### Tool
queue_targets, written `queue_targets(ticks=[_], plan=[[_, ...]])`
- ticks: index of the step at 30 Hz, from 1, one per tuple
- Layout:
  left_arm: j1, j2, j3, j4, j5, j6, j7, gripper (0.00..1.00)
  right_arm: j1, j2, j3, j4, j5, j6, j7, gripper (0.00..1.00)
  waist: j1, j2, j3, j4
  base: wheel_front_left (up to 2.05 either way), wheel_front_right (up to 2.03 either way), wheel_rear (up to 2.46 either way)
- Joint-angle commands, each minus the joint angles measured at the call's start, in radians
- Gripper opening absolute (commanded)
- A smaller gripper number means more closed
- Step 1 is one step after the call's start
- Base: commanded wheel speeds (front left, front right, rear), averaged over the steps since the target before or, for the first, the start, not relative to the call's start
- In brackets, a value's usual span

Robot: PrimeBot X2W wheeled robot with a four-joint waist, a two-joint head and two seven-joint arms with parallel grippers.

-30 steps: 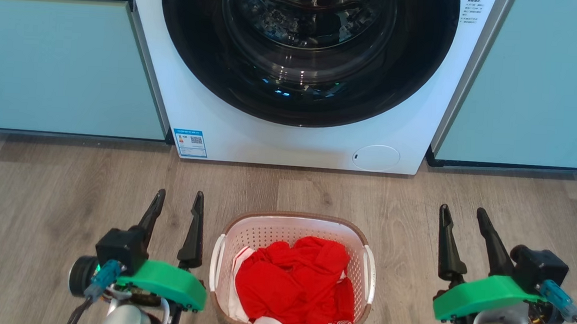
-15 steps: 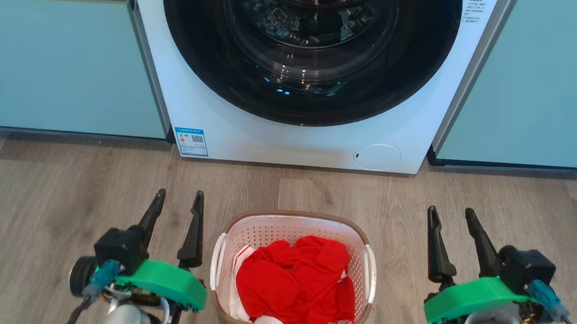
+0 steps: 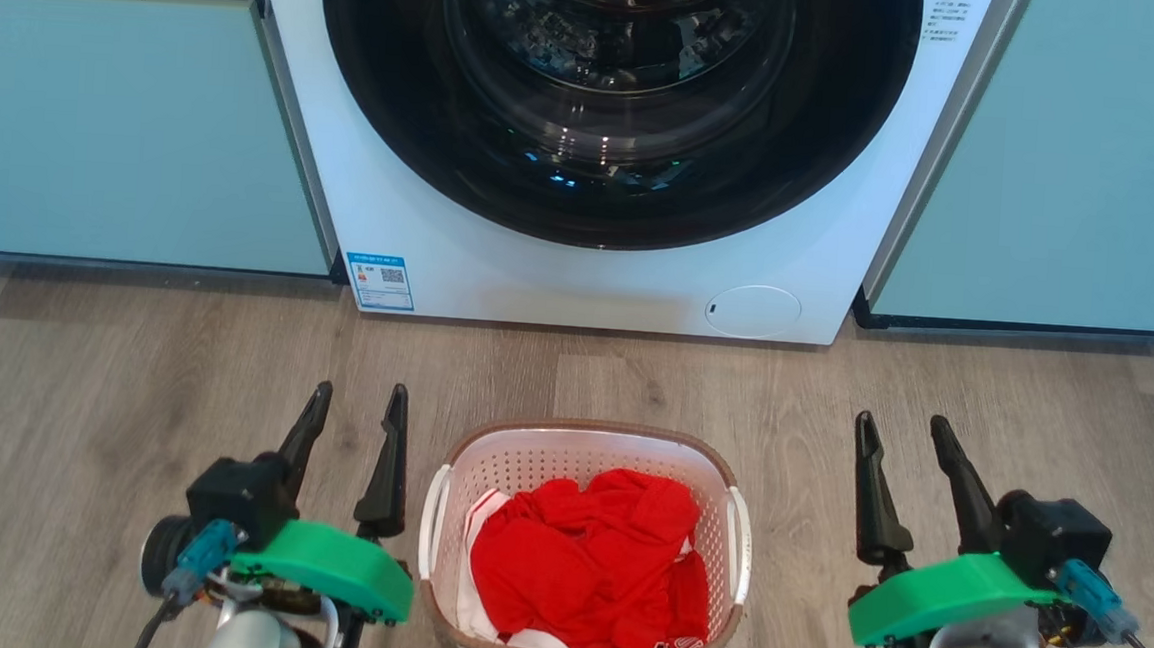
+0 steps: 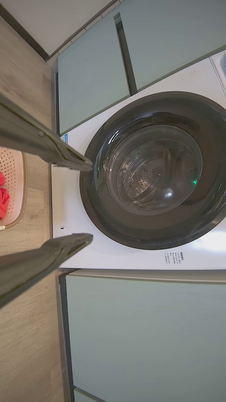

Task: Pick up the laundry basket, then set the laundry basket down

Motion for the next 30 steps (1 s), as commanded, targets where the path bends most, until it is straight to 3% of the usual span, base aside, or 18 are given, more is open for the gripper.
queue_targets(ticks=[1,11,12,16,30], plan=[[-0.038,0.0,0.03,-0.025,-0.004,0.001,-0.005,1.0,-0.042,-0.007,0.021,-0.034,-0.007,0.007,-0.014,1.0,0.0,0.0,0.0,-0.001,0.0,0.0,0.0],[-0.039,0.0,0.028,-0.018,-0.035,-0.001,-0.005,1.0,-0.043,-0.007,0.02,-0.027,-0.01,0.007,-0.014,1.0,0.0,0.0,-0.004,-0.004,0.0,0.0,0.0],[0.0,0.0,-0.001,0.012,-0.033,0.0,0.0,0.0,0.0,0.0,-0.001,0.002,0.0,0.0,0.0,0.0,0.0,0.0,-0.003,-0.004,0.0,0.0,0.0],[0.027,0.0,-0.003,0.067,-0.038,0.0,0.001,0.0,0.02,0.001,0.003,0.06,0.005,0.0,0.002,0.0,0.0,0.0,-0.003,-0.004,0.0,0.0,0.0],[0.014,0.005,0.031,0.067,-0.188,-0.014,0.037,0.0,0.005,-0.009,-0.012,0.065,0.159,0.001,0.033,0.0,0.0,0.0,0.002,-0.01,0.0,0.0,0.0]])
